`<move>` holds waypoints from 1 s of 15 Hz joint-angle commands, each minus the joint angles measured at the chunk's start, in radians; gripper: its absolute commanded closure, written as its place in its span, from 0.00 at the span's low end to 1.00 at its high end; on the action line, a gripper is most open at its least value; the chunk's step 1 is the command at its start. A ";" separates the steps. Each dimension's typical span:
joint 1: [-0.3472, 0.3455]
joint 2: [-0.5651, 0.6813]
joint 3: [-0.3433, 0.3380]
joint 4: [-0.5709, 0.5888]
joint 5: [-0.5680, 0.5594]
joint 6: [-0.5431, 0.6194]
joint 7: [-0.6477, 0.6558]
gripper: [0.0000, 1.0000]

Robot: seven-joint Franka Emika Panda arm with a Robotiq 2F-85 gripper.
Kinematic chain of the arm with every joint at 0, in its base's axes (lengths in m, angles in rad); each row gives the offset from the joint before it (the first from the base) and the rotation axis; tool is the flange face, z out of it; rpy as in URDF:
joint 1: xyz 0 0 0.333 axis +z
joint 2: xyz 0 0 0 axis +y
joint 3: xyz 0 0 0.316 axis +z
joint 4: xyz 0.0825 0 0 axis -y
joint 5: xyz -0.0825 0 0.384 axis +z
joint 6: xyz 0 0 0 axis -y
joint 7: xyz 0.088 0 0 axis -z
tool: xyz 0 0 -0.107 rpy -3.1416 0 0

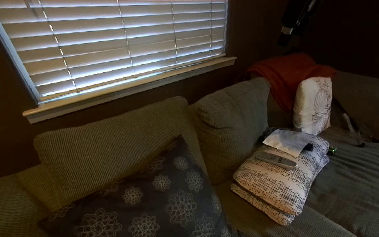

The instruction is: Put the cloth on the remote and put the remote on top of the pillow

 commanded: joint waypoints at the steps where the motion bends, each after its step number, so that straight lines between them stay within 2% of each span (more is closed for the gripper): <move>1: -0.026 0.094 -0.051 0.012 0.018 0.042 -0.031 0.00; 6: -0.096 0.207 -0.094 0.029 -0.049 0.068 0.054 0.00; 7: -0.078 0.168 -0.092 0.009 -0.017 0.053 0.005 0.00; 15: -0.078 0.179 -0.095 0.010 -0.018 0.057 0.003 0.00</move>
